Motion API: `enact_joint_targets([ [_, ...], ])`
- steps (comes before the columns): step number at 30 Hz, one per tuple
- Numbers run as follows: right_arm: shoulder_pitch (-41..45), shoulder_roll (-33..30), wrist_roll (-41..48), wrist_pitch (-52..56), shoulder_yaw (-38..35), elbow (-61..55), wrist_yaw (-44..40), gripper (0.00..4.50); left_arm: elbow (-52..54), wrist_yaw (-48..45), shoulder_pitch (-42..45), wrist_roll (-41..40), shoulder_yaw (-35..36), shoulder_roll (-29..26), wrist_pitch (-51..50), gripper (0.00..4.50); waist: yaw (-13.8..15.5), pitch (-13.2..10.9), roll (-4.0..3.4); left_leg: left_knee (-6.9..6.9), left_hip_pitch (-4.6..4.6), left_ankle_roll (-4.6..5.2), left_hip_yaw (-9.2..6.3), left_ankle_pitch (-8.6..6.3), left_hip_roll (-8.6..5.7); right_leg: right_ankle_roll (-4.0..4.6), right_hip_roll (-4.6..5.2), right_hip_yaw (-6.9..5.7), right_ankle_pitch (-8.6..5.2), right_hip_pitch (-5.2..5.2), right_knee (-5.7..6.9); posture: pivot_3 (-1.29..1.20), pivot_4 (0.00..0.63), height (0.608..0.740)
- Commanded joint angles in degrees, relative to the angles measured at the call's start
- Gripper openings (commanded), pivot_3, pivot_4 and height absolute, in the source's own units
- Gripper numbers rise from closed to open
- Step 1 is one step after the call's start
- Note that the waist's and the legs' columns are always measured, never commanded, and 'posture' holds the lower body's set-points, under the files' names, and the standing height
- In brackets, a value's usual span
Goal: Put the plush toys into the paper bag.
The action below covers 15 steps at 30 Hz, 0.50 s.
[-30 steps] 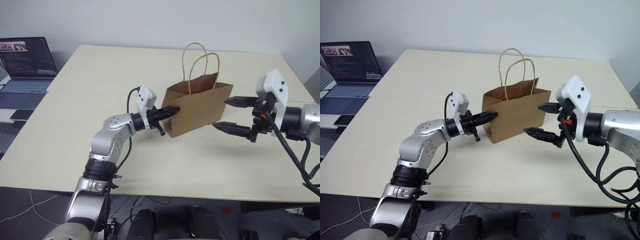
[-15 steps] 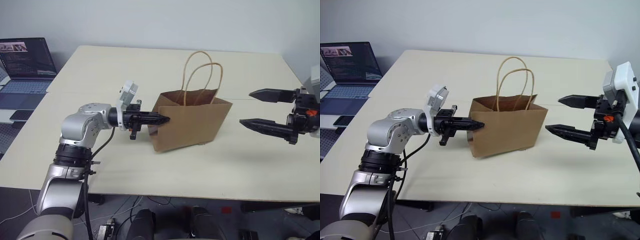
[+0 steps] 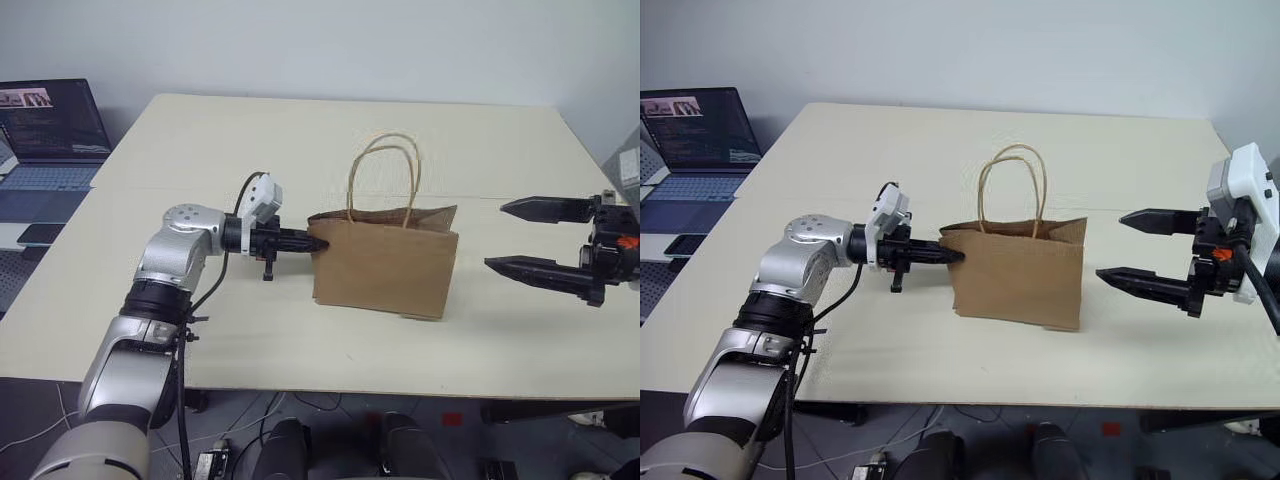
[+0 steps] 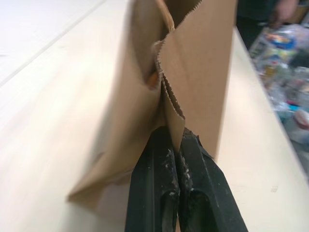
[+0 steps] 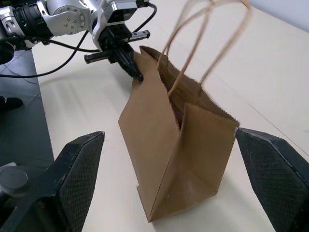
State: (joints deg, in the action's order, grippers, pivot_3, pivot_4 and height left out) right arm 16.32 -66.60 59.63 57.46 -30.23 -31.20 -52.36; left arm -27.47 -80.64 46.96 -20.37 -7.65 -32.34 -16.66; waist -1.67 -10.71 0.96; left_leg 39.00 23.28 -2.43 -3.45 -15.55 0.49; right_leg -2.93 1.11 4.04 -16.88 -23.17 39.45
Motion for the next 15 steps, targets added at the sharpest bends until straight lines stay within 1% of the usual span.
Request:
enact_joint_targets([
  [1,0.0,-0.5,-1.0,-2.0,-0.3,-0.4,-0.2,4.5,1.2,1.6,0.0,-0.5,2.8,-0.1,0.3,0.02,0.0,0.0,0.0,0.01,0.0,0.0,0.0,0.0,0.01,0.0,0.0,0.0,0.0,0.0,0.01,0.0,0.15,0.74],
  [4,0.0,-0.6,-2.1,-2.9,0.7,0.1,-0.2,4.5,3.8,2.9,-0.8,-1.8,4.3,0.1,-1.7,0.02,0.0,0.0,0.0,0.01,-0.05,0.0,0.0,0.0,0.03,0.0,-0.01,0.0,0.0,0.0,0.08,0.0,0.15,0.74],
  [7,0.2,-0.6,-3.6,-3.9,2.2,0.8,-0.5,4.5,8.8,3.9,-1.8,-3.7,4.9,0.4,-5.5,0.02,0.0,0.0,0.0,0.0,-0.07,0.0,0.0,0.0,0.09,0.0,-0.01,0.01,0.0,0.0,0.11,0.0,0.15,0.74],
  [11,0.8,-0.5,-4.5,-4.6,3.5,1.3,-0.7,4.5,15.0,4.2,-3.3,-6.0,4.3,0.1,-11.1,0.02,0.0,0.0,0.0,0.01,-0.06,0.0,0.01,0.0,0.09,0.0,0.01,0.03,0.0,0.0,0.1,0.0,0.15,0.74],
  [13,1.0,-0.4,-4.7,-4.8,3.9,1.4,-0.7,4.5,16.1,4.4,-3.8,-5.5,3.7,-0.4,-12.0,0.02,0.0,0.0,0.0,0.0,-0.07,0.0,0.01,0.0,0.09,0.0,0.01,0.02,0.0,0.0,0.11,0.0,0.15,0.74],
  [15,1.1,-0.4,-4.8,-5.0,4.3,1.4,-0.6,4.5,15.1,5.6,-3.9,-3.7,3.4,-0.5,-10.9,0.42,0.0,0.0,0.0,0.0,-0.1,0.0,0.02,0.0,0.07,0.0,0.0,0.02,0.0,0.0,0.13,0.0,0.15,0.74],
])
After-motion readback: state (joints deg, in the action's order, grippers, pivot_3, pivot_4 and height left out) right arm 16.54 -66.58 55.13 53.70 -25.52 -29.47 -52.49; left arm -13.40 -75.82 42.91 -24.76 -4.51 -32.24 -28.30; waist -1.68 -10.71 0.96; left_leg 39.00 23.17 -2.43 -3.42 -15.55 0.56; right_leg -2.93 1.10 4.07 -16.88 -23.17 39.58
